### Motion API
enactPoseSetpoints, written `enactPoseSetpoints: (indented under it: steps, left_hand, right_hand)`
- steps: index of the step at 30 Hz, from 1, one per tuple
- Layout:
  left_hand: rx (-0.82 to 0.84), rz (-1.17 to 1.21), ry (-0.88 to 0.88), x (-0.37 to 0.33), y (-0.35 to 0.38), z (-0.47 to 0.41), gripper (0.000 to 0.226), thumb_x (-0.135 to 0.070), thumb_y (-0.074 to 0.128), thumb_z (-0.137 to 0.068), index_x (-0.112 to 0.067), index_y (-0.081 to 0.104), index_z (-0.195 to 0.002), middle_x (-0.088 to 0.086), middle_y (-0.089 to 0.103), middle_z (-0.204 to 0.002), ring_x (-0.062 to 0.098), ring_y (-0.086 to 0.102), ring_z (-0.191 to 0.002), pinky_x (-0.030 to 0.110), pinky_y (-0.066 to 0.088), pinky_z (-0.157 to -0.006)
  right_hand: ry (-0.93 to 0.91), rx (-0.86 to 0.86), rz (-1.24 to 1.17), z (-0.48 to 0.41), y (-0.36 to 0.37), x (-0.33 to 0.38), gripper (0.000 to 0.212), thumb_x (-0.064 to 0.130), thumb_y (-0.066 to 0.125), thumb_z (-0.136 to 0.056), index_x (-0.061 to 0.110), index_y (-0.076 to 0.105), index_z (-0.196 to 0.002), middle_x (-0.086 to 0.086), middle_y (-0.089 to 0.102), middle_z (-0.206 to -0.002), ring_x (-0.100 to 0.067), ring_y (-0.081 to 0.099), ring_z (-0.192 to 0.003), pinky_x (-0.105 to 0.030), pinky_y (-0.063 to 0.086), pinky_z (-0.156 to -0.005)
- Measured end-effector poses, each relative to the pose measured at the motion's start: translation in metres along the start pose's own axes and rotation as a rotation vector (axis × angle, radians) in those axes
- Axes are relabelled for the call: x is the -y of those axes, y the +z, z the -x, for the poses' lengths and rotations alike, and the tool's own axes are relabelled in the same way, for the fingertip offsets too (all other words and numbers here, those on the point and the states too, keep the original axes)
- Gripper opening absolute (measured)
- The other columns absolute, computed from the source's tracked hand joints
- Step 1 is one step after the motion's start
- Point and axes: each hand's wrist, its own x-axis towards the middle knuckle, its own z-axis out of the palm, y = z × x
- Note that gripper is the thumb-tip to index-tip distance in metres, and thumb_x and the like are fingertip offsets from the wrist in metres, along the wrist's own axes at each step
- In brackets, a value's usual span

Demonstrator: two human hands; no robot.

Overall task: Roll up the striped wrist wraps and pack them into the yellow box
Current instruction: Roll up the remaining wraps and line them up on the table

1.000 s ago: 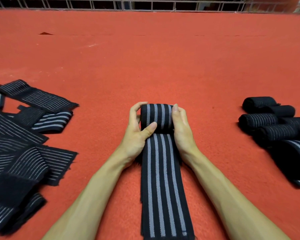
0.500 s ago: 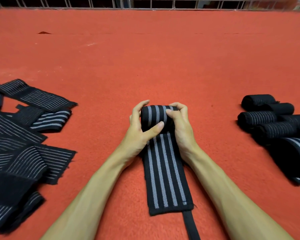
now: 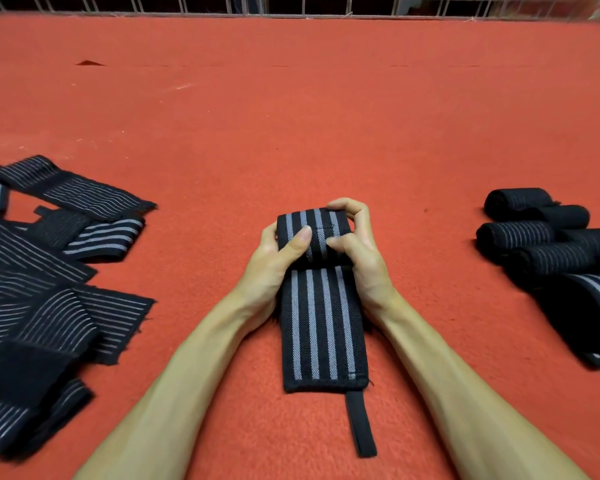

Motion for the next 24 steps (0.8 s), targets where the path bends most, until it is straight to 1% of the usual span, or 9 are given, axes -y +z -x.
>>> enactPoseSetpoints:
  steps: [2, 5, 7, 9, 12, 15, 17, 21, 24]
  left_hand:
    - [-0.021, 0.013, 0.029, -0.002, 0.000, 0.002, 0.069, -0.026, 0.071, -0.079, -0.004, 0.038, -0.136, 0.018, 0.058, -0.130, 0.028, 0.060, -0.117, 0.040, 0.049, -0.100]
    - [-0.031, -0.060, 0.109, -0.001, -0.001, 0.000, 0.069, -0.023, 0.074, -0.079, -0.009, 0.037, -0.136, 0.017, 0.053, -0.135, 0.024, 0.056, -0.122, 0.038, 0.045, -0.105]
    - [-0.021, -0.145, 0.183, 0.000, -0.002, 0.000, 0.068, -0.029, 0.074, -0.076, -0.020, 0.037, -0.133, 0.013, 0.054, -0.131, 0.022, 0.055, -0.121, 0.036, 0.045, -0.104]
    - [-0.014, -0.237, 0.272, 0.000, -0.005, -0.001, 0.060, -0.025, 0.071, -0.078, -0.033, 0.039, -0.129, 0.004, 0.055, -0.123, 0.025, 0.054, -0.119, 0.038, 0.047, -0.101]
    - [-0.005, -0.319, 0.370, -0.003, -0.005, 0.000, 0.061, -0.010, 0.068, -0.078, -0.048, 0.044, -0.120, 0.005, 0.051, -0.123, 0.032, 0.055, -0.113, 0.046, 0.050, -0.096]
    - [0.022, -0.335, 0.366, -0.003, -0.006, 0.000, 0.061, -0.005, 0.068, -0.075, -0.047, 0.049, -0.115, 0.018, 0.042, -0.128, 0.022, 0.059, -0.096, 0.037, 0.051, -0.084]
    - [0.070, -0.324, 0.334, -0.004, -0.005, 0.002, 0.062, -0.005, 0.069, -0.074, -0.045, 0.049, -0.117, 0.020, 0.039, -0.129, 0.020, 0.058, -0.092, 0.035, 0.049, -0.080]
    - [0.117, -0.365, 0.260, -0.003, -0.004, 0.002, 0.075, -0.030, 0.080, -0.070, -0.049, 0.038, -0.130, 0.005, 0.044, -0.133, 0.022, 0.058, -0.115, 0.037, 0.052, -0.089]
    - [0.100, -0.150, 0.136, -0.002, 0.001, 0.000, 0.075, -0.054, 0.078, -0.069, -0.048, 0.036, -0.130, 0.000, 0.048, -0.133, 0.013, 0.057, -0.120, 0.032, 0.051, -0.092]
  right_hand:
    - [0.021, -0.043, 0.003, -0.001, 0.002, 0.001, 0.041, 0.049, 0.061, -0.076, 0.043, 0.054, -0.116, -0.017, 0.043, -0.133, -0.037, 0.048, -0.123, -0.055, 0.041, -0.105]
    - [0.060, -0.093, 0.039, -0.004, 0.003, 0.001, 0.055, 0.072, 0.052, -0.075, 0.045, 0.050, -0.122, -0.004, 0.044, -0.134, -0.021, 0.045, -0.130, -0.045, 0.037, -0.111]
    - [0.093, -0.091, 0.051, -0.004, 0.004, -0.001, 0.066, 0.084, 0.046, -0.073, 0.042, 0.052, -0.123, -0.003, 0.047, -0.134, -0.020, 0.045, -0.131, -0.048, 0.035, -0.112]
    - [0.120, -0.074, 0.069, -0.005, 0.003, -0.002, 0.069, 0.088, 0.042, -0.072, 0.039, 0.055, -0.119, -0.005, 0.053, -0.130, -0.021, 0.047, -0.128, -0.050, 0.036, -0.110]
    - [0.115, -0.075, 0.054, -0.006, 0.000, -0.001, 0.056, 0.072, 0.042, -0.084, 0.028, 0.056, -0.116, 0.003, 0.063, -0.115, -0.011, 0.059, -0.112, -0.041, 0.044, -0.103]
    - [0.124, -0.103, 0.045, -0.007, -0.004, 0.000, 0.046, 0.066, 0.045, -0.088, 0.025, 0.056, -0.106, 0.010, 0.064, -0.097, -0.005, 0.061, -0.093, -0.033, 0.049, -0.090]
    - [0.140, -0.120, 0.030, -0.007, -0.006, 0.000, 0.035, 0.058, 0.051, -0.091, 0.025, 0.056, -0.101, 0.011, 0.063, -0.090, -0.004, 0.061, -0.084, -0.030, 0.048, -0.081]
    - [0.152, -0.145, -0.063, -0.008, -0.007, 0.002, 0.023, 0.041, 0.056, -0.086, 0.025, 0.053, -0.101, 0.009, 0.063, -0.085, -0.007, 0.060, -0.078, -0.034, 0.049, -0.078]
    - [0.134, -0.133, -0.101, -0.007, -0.004, 0.006, 0.027, 0.035, 0.052, -0.076, 0.030, 0.049, -0.103, 0.001, 0.061, -0.093, -0.016, 0.058, -0.083, -0.039, 0.049, -0.077]
